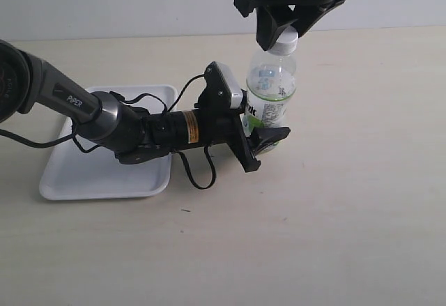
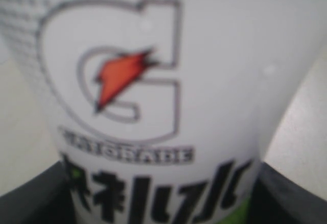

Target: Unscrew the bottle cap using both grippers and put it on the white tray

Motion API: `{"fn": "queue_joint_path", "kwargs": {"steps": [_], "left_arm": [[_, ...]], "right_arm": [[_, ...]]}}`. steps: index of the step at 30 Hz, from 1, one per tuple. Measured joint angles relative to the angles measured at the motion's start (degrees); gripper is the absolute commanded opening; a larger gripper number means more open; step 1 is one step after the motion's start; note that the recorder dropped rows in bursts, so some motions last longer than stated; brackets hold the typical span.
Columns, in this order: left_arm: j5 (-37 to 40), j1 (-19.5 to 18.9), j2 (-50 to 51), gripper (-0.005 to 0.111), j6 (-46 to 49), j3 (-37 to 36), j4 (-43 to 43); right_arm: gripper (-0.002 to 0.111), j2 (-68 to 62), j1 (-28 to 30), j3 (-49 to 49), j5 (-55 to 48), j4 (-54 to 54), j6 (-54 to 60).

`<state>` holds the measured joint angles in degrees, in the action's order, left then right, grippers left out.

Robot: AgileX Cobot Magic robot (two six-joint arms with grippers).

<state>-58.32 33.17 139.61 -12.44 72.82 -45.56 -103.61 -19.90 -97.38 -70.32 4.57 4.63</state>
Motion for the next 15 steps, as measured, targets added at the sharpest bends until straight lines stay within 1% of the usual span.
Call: {"fn": "queue_joint_path", "kwargs": {"steps": [2, 3, 4, 5, 6, 7, 8, 15], "left_arm": [[0.0, 0.0, 0.0, 0.0, 0.0, 0.0, 0.0], [0.0, 0.0, 0.0, 0.0, 0.0, 0.0, 0.0], [0.0, 0.0, 0.0, 0.0, 0.0, 0.0, 0.0], [0.0, 0.0, 0.0, 0.0, 0.0, 0.0, 0.0], [0.0, 0.0, 0.0, 0.0, 0.0, 0.0, 0.0], [0.0, 0.0, 0.0, 0.0, 0.0, 0.0, 0.0], [0.0, 0.0, 0.0, 0.0, 0.0, 0.0, 0.0], [0.0, 0.0, 0.0, 0.0, 0.0, 0.0, 0.0]], "right_arm": [[0.042, 0.0, 0.0, 0.0, 0.0, 0.0, 0.0], [0.033, 0.0, 0.0, 0.0, 0.0, 0.0, 0.0], [0.027, 0.0, 0.0, 0.0, 0.0, 0.0, 0.0], [0.015, 0.0, 0.0, 0.0, 0.0, 0.0, 0.0], [0.01, 0.0, 0.0, 0.0, 0.0, 0.0, 0.0], [0.001, 0.0, 0.0, 0.0, 0.0, 0.0, 0.0], [0.0, 0.0, 0.0, 0.0, 0.0, 0.0, 0.0], [0.0, 0.0, 0.0, 0.0, 0.0, 0.0, 2.67]]}}
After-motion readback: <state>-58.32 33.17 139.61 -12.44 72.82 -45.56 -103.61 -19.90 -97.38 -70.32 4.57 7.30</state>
